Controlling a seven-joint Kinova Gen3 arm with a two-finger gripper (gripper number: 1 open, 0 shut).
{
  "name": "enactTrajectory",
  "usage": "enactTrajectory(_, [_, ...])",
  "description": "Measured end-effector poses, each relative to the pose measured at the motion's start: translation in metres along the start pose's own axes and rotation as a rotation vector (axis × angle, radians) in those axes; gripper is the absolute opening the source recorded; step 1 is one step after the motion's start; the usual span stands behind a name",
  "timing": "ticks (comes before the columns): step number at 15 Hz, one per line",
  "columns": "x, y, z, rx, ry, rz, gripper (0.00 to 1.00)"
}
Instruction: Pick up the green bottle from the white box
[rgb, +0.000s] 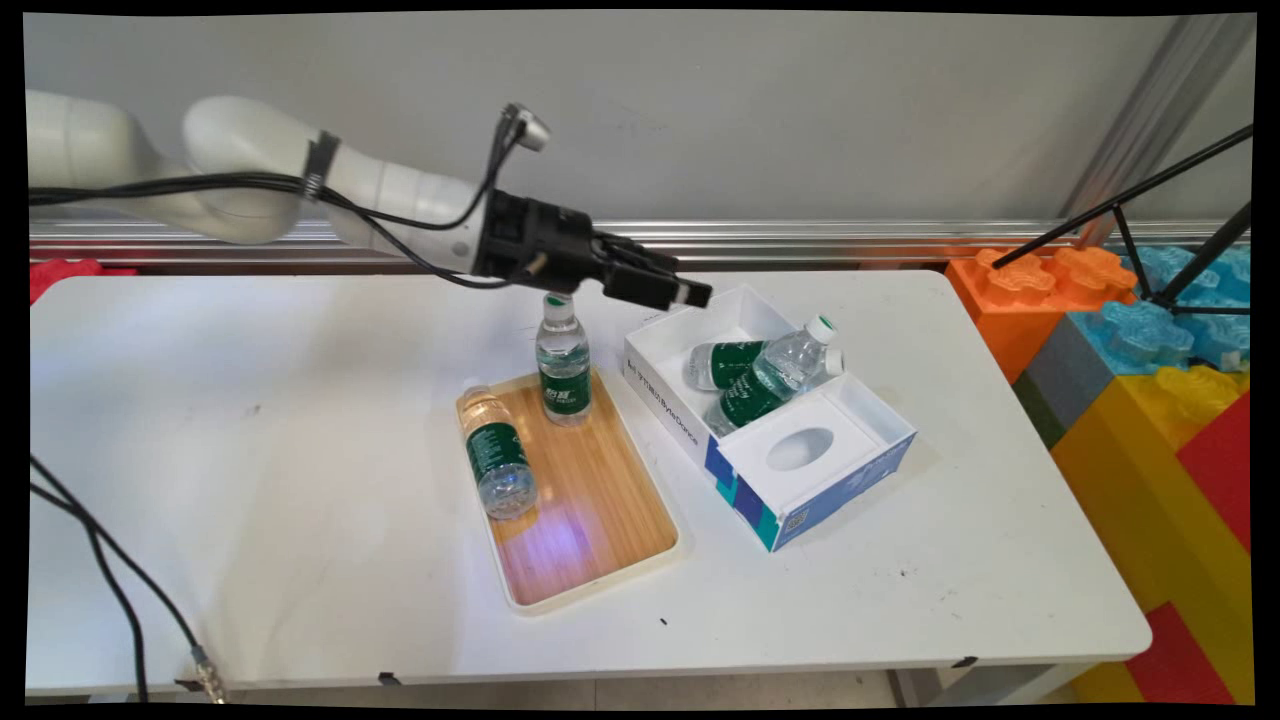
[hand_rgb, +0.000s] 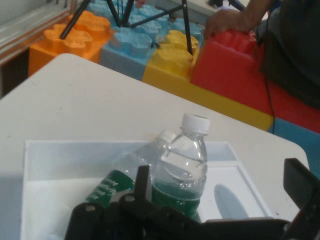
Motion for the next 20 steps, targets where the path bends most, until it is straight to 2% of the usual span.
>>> enactTrajectory(10, [-0.011, -0.001, 0.045, -0.053, -0.033, 0.028, 1.00])
enactTrajectory(20, [-0.031, -0.007, 0.068, -0.086, -0.063, 0.070, 1.00])
